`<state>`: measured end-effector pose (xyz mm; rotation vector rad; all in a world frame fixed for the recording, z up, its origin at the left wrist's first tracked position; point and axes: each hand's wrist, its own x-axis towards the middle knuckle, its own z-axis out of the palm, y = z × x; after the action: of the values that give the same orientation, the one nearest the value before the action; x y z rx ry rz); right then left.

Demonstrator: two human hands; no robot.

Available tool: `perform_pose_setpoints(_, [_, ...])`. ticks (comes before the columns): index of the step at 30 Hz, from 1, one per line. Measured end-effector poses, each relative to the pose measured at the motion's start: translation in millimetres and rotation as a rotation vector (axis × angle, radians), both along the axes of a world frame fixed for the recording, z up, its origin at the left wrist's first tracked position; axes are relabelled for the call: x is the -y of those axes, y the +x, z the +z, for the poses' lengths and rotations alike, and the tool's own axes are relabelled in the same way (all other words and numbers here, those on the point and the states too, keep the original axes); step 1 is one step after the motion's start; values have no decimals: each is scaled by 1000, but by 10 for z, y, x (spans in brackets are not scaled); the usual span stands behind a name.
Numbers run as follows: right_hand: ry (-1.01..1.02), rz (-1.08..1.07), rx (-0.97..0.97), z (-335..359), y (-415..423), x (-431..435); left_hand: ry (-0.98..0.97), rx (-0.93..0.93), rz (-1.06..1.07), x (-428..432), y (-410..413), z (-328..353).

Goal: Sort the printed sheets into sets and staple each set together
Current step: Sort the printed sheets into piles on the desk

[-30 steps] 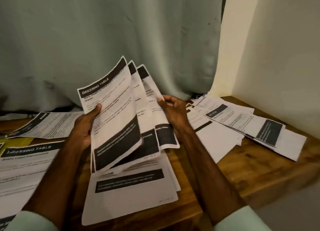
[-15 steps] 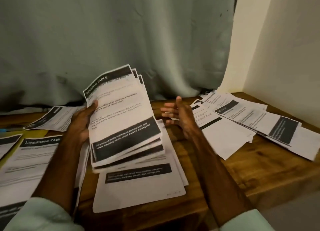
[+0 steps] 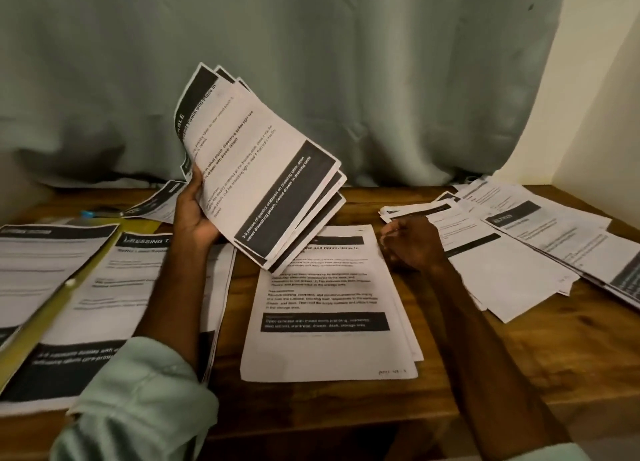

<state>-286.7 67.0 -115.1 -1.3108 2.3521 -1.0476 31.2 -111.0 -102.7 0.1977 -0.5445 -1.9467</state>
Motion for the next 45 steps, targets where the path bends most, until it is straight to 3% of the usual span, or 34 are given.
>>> perform_pose_setpoints(3, [4,74,-6,-56,90,-2,5,-4,14,24,-24,-36])
perform_pose_setpoints(9, [237,142,-198,-136,194,95,23,-25,47,89,-13,-82])
perform_pose_setpoints(27, [111,136,50,-183,73,124,-31,0,46,58,-65,-84])
perform_pose_setpoints(31, [92,135,44,-207,67,120,-91,-100,-15,37,-94,4])
perform_pose_setpoints(33, [-20,129,50,-154,88,90,-161,-177,-74,-4,-119,58])
perform_pose_setpoints(37, [-335,118,259,-20,225,32,-234,-281,-178,-147,-177,184])
perform_pose_setpoints(45, [-434,278,700,72,387,-4,-268,-326,-254,-301,-224,354])
